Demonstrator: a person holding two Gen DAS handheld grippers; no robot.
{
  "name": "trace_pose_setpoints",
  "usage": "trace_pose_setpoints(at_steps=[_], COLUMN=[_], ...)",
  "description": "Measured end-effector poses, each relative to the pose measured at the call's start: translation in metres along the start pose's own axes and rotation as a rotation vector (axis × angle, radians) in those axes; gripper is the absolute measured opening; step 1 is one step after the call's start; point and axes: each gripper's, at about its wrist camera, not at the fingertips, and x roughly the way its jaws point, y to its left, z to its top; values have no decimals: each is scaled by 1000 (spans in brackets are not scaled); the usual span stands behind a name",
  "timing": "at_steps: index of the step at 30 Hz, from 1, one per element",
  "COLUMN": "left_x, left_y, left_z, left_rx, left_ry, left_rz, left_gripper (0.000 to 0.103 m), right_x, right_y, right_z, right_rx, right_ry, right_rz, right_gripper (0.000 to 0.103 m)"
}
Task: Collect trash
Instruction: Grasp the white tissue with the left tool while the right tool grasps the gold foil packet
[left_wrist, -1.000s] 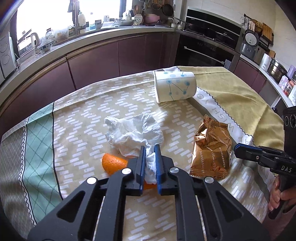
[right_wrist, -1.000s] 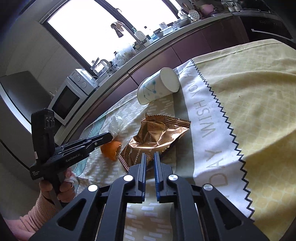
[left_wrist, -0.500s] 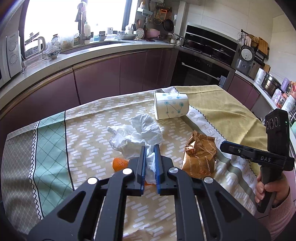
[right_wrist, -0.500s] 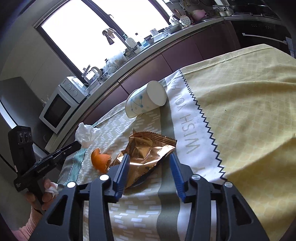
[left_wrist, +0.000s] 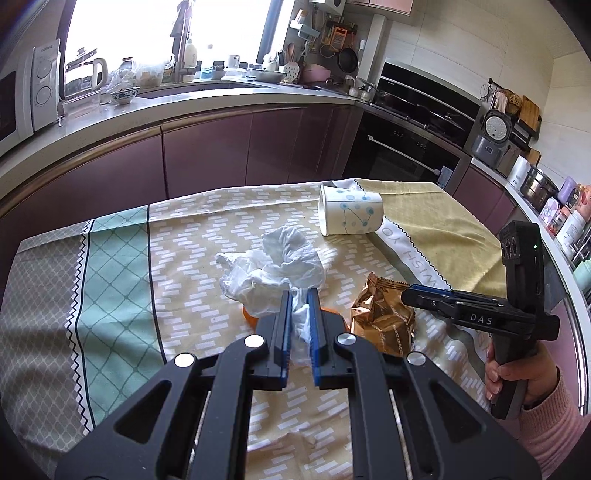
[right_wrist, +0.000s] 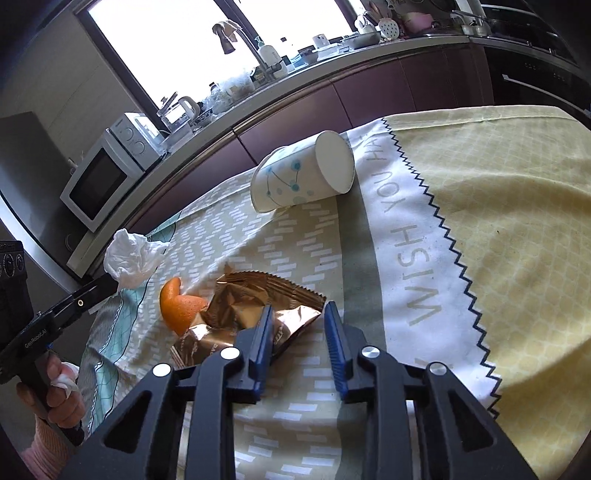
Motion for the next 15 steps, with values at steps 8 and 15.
trace_pose_setpoints(at_steps=[8, 15], left_x=[-26, -46], left_y=[17, 28], left_z=[-14, -28], left_rx=[-33, -47], left_ry=[-27, -47], left_rz=[4, 9], left_gripper=[9, 9], right_x=[-3, -10], right_y=[15, 44], right_z=[-11, -21], right_rx=[7, -40], right_ry=[6, 17], right_rz=[159, 244], right_gripper=[9, 9])
